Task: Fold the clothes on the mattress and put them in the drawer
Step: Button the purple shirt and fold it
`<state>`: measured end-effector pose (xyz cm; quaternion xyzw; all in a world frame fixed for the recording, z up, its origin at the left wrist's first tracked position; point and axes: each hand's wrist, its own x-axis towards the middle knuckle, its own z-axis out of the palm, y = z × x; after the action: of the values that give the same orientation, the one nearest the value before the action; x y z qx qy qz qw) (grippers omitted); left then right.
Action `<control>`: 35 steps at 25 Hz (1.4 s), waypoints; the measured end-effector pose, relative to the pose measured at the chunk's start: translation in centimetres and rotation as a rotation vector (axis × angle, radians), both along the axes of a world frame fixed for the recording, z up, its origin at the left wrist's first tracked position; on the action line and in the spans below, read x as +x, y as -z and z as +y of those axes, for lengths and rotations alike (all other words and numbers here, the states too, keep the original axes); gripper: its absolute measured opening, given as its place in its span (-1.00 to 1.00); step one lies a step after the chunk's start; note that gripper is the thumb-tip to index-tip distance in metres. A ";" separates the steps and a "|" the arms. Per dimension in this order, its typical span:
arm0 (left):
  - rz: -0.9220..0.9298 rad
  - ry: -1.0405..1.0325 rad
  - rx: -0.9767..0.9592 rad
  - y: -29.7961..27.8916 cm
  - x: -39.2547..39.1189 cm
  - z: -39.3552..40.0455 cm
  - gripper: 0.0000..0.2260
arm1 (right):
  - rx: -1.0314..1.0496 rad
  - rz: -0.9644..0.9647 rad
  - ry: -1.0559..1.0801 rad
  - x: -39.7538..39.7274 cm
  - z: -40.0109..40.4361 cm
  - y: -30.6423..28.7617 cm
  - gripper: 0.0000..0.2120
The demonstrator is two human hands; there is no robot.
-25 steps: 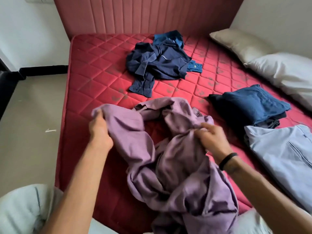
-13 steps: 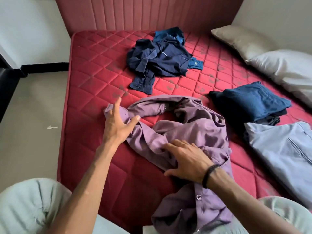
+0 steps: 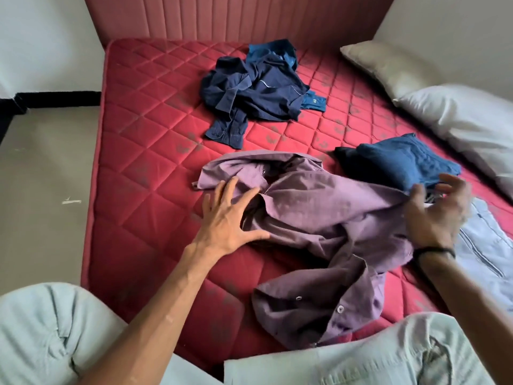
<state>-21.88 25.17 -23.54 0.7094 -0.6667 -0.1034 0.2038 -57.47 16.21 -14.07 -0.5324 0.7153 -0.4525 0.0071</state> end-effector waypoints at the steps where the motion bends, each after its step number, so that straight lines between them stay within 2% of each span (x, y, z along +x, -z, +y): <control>1: 0.019 -0.047 -0.049 0.1 0.0 0.1 -0.18 | -0.071 0.162 -0.246 1.2 1.4 0.4 -0.61; 3: 0.157 -0.145 -0.125 0.2 -0.2 0.1 -0.43 | 0.027 0.437 -0.759 4.4 4.8 1.5 -0.48; 4: 0.209 -0.182 -0.132 0.3 -0.4 0.1 -0.51 | 0.139 0.571 -0.911 5.5 5.9 2.6 -0.38; 6: 0.227 -0.199 -0.085 0.7 -0.8 0.3 -0.48 | 0.395 0.819 -0.927 7.4 6.9 4.8 -0.25; 7: 0.227 -0.195 -0.041 1.1 -0.8 0.4 -0.39 | 0.522 0.918 -0.884 7.7 6.6 5.5 -0.28; 9: 0.232 -0.218 0.029 1.6 -0.5 0.5 -0.27 | 0.615 1.013 -0.846 7.4 5.3 5.4 -0.51; 10: 0.239 -0.256 0.023 1.8 -0.3 0.5 -0.31 | 0.632 1.007 -0.819 6.8 4.7 5.1 -0.61; 13: 0.243 -0.401 -0.024 1.4 0.3 0.3 -0.60 | 0.622 0.917 -0.496 3.7 2.8 3.4 -0.70; 15: 0.289 -0.500 0.020 1.3 0.6 0.2 -0.80 | 0.570 0.651 -0.322 1.7 2.0 2.6 -0.69; 16: 0.308 -0.509 0.037 1.2 0.8 0.1 -0.80 | 0.516 0.459 -0.302 1.2 1.7 2.5 -0.70; 18: 0.391 -0.380 0.094 1.1 1.0 -0.3 -0.67 | 0.417 0.177 -0.333 1.9 1.7 1.8 -0.71; 20: 0.454 -0.155 0.222 0.2 -0.3 -0.1 -0.69 | 0.385 -0.094 -0.417 3.5 1.5 0.7 -0.77; 22: 0.401 0.034 0.269 0.0 -1.8 0.2 -0.77 | 0.359 -0.563 -0.467 5.4 0.7 -1.1 -0.82; 23: 0.401 0.099 0.263 -0.1 -2.6 0.6 -0.64 | 0.393 -0.781 -0.458 6.2 0.1 -2.7 -0.84; 24: 0.459 0.155 0.250 0.0 -3.4 0.9 -0.39 | 0.451 -0.946 -0.476 6.5 -0.3 -4.5 -0.82; 25: 0.557 0.186 0.224 0.1 -4.4 1.1 -0.15 | 0.553 -1.020 -0.530 6.8 0.0 -7.0 -0.77; 26: 0.648 0.192 0.168 0.0 -5.3 1.3 0.00 | 0.649 -1.028 -0.629 7.0 0.5 -9.7 -0.72; 27: 0.734 0.201 0.079 -0.4 -6.1 1.3 0.05 | 0.720 -1.010 -0.747 7.2 0.9 -12.3 -0.66; 28: 0.809 0.195 -0.007 -1.1 -6.5 1.2 0.00 | 0.765 -0.959 -0.849 7.7 1.2 -14.4 -0.66; 30: 0.822 0.171 -0.138 -2.7 -6.4 0.5 -0.32 | 0.815 -0.869 -0.937 8.0 0.4 -16.4 -0.78; 32: 0.806 0.168 -0.173 -4.1 -6.2 0.3 -0.59 | 0.763 -0.740 -0.729 6.8 -1.9 -14.9 -0.71; 34: 0.884 0.121 -0.268 -5.0 -5.7 0.2 -0.80 | 0.596 -0.491 -0.478 5.4 -4.2 -11.8 -0.77; 35: 0.942 0.069 -0.362 -5.3 -5.0 -0.1 -0.90 | 0.514 -0.348 -0.401 5.2 -4.4 -10.4 -0.74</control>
<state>-26.85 25.09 -18.19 0.5167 -0.5327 -0.3018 0.5985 -52.30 11.81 -3.64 -0.5579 0.6752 -0.3314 0.3509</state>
